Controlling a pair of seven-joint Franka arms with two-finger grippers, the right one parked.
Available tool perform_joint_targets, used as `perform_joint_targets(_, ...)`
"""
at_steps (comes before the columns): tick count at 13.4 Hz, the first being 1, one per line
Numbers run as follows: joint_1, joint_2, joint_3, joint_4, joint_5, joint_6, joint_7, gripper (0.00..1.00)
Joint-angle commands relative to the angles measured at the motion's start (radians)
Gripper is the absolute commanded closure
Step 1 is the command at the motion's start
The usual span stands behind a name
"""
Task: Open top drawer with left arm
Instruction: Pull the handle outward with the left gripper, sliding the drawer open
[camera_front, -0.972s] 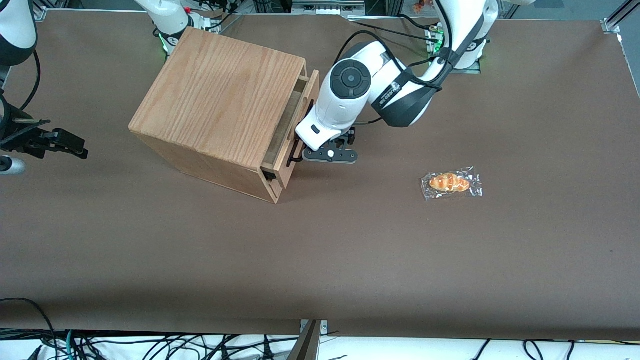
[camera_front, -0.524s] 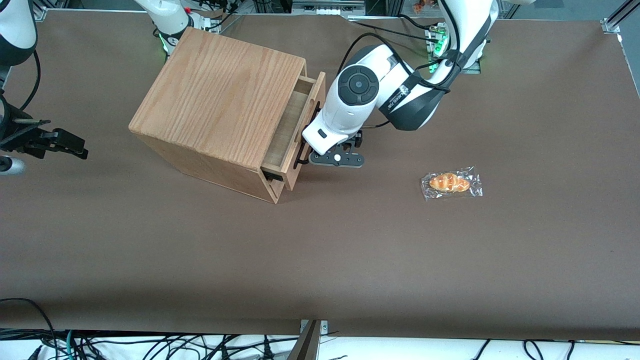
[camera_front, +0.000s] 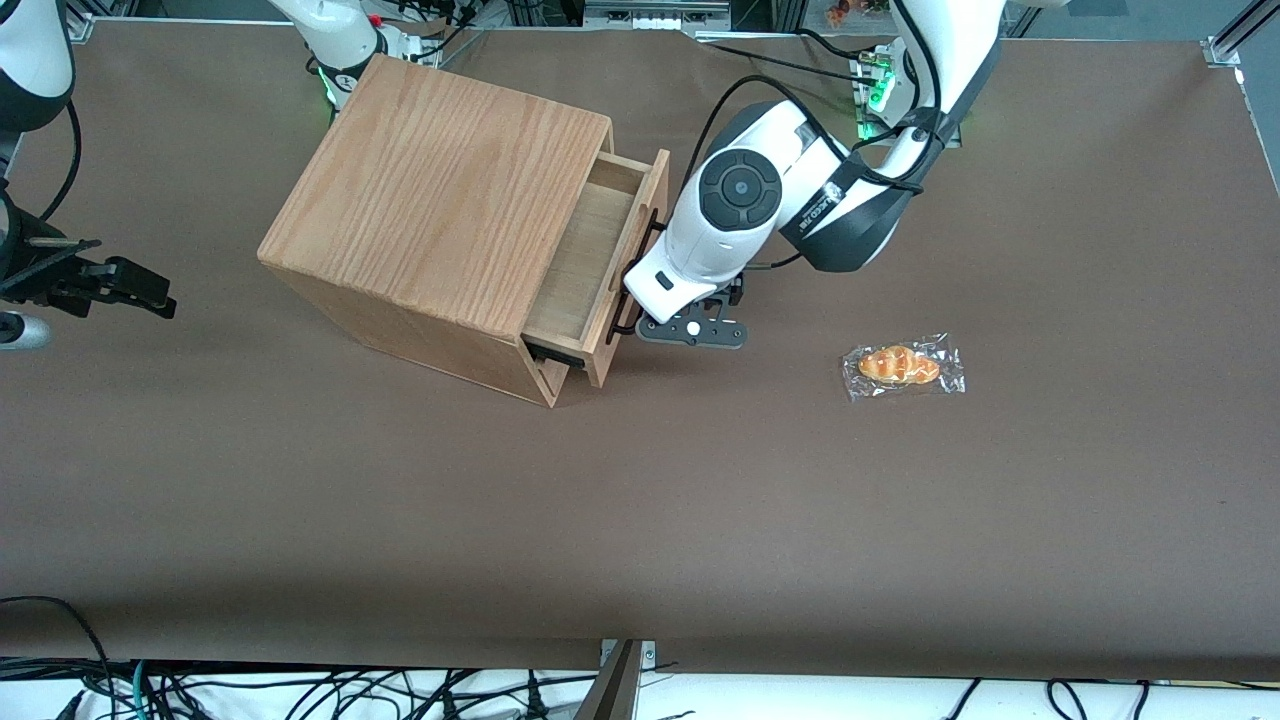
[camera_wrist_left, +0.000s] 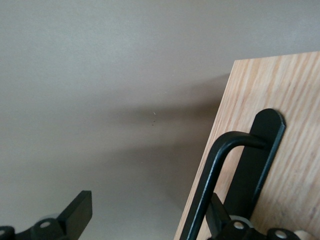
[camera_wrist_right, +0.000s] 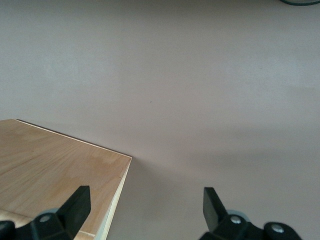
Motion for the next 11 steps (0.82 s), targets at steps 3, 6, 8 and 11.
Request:
perform_joint_targets(3,0.034,-0.036,-0.004,-0.010,0.025,-0.038,0.058,0.00)
perform_joint_targets(6,0.045,-0.036,-0.004,-0.008,0.025,-0.055,0.066,0.00)
perform_joint_targets(8,0.048,-0.036,-0.004,-0.010,0.027,-0.057,0.066,0.00)
perform_joint_targets(11,0.059,-0.036,-0.002,-0.010,0.025,-0.057,0.081,0.00)
